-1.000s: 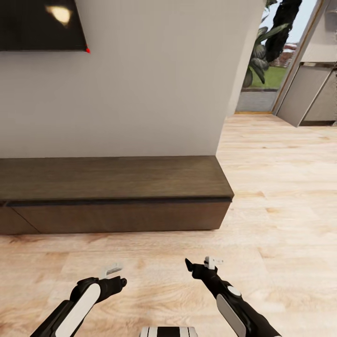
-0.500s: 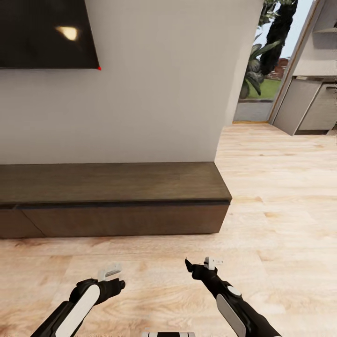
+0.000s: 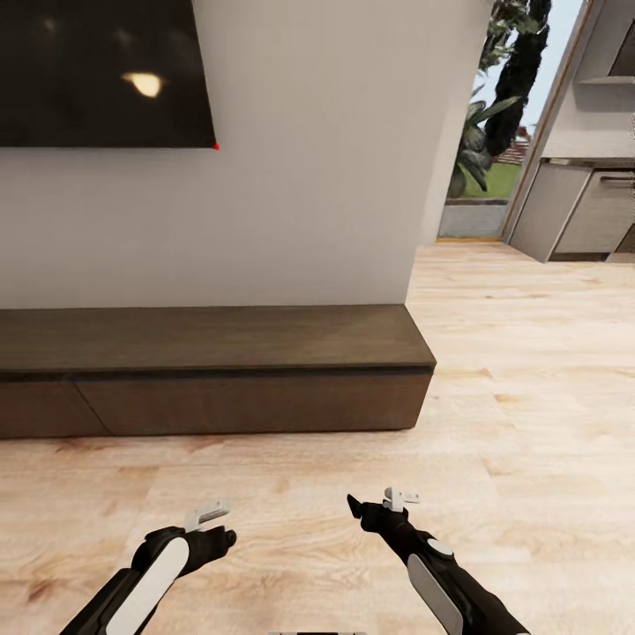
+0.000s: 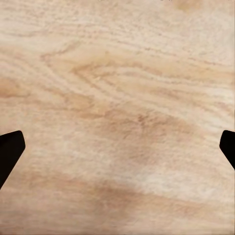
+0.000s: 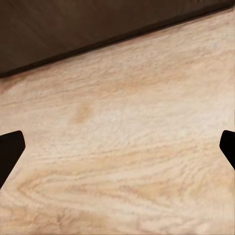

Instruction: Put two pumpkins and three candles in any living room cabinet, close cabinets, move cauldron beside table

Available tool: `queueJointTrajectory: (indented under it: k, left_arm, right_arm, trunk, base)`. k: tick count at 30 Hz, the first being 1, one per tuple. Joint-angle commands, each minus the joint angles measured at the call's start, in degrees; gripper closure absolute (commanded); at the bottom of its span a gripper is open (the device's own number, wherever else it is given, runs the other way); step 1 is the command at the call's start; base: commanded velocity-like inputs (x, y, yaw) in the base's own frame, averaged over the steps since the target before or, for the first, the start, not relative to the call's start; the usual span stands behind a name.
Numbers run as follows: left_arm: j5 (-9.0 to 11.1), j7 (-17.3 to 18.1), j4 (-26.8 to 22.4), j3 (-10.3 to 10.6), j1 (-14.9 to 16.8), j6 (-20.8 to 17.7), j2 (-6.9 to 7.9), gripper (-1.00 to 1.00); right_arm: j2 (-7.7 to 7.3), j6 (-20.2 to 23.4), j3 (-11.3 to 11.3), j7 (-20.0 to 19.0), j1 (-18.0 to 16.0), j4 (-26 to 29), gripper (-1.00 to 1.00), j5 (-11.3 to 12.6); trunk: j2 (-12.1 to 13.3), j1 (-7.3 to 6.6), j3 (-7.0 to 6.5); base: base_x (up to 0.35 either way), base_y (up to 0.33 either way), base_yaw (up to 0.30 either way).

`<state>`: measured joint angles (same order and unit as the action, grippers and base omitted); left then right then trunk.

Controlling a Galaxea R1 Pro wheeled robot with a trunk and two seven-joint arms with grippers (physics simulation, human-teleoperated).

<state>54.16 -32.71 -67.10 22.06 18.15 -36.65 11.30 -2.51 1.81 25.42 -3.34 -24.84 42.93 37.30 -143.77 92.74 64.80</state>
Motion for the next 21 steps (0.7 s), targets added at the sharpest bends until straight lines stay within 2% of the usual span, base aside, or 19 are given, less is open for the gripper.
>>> queueJointTrajectory:
  k: [1, 21]
  left_arm:
    - [0.60, -0.60, -0.08, 0.24, 0.05, 0.04, 0.05, -1.00]
    - [0.51, -0.60, 1.59, 0.69, 0.05, 0.09, -0.25, -1.00]
  right_arm:
    - [-0.09, 0.15, 0.16, -0.01, -0.03, 0.10, -1.00, 0.53]
    - [-0.39, -0.60, 0.16, 0.17, -0.03, -0.04, -1.00, 0.76]
  trunk:
    - [-0.01, -0.04, -0.08]
    - [0.26, -0.56, -2.66]
  base:
    - [-0.020, 0.008, 0.000]
    - [-0.002, 0.001, 0.000]
